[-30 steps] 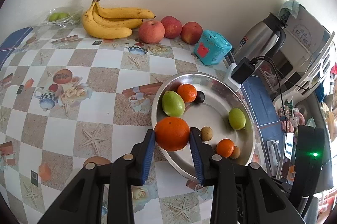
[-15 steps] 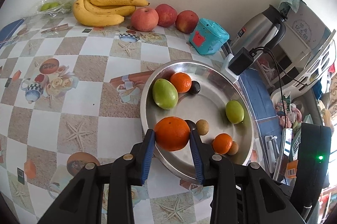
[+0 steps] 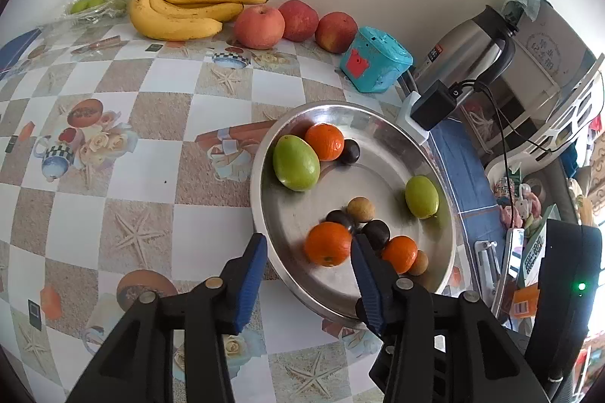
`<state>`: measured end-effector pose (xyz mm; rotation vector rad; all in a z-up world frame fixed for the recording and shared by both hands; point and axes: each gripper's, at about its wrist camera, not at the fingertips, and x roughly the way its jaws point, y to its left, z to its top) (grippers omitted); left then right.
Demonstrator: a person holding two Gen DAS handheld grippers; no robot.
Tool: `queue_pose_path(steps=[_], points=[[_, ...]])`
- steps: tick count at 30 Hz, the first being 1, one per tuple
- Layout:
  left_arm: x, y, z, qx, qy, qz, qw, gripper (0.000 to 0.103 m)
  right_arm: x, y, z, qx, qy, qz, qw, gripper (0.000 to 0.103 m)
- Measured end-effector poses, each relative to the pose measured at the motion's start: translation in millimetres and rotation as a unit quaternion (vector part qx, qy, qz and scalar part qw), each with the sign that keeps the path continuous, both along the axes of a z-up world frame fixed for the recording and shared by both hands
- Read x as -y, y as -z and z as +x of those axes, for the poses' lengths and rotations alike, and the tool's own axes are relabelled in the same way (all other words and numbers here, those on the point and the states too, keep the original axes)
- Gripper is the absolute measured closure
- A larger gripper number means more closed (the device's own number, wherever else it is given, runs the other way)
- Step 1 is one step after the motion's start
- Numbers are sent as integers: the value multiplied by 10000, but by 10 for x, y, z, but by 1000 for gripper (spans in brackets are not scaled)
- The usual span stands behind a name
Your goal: Organize fruits
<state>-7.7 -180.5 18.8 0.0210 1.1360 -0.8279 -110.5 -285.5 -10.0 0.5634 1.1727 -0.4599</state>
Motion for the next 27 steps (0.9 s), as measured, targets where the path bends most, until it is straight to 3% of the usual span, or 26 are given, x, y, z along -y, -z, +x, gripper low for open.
queue_pose_path(steps=[5, 8, 10, 13, 15, 18, 22, 27], points=[[-36, 10, 38, -37, -108, 50, 9999, 50, -7, -4, 7, -2, -15, -10, 10000, 65], [-77, 38, 89, -62, -264, 169, 9995, 37, 2, -6, 7, -10, -6, -17, 10000, 64], [-112, 63, 128, -11, -420, 369, 9984, 25, 6, -16, 7, -16, -2, -66, 10000, 51], [-204, 131, 215, 40, -772, 730, 9943, 7, 13, -29, 8, -26, 0, -108, 9999, 42], [-280, 181, 284, 90, -1059, 1023, 9891, 0, 19, -38, 9, -14, 10, -142, 9999, 34], [-383, 237, 359, 333, -1322, 1435, 9802, 0, 33, -48, 9, -24, 29, -193, 9998, 33], [-490, 285, 419, 736, -1461, 1894, 9682, 0, 23, -61, 17, -30, 0, -349, 9994, 13], [-631, 306, 478, 999, -1596, 2179, 9576, 0, -22, -97, 39, 47, -98, -484, 9988, 13]])
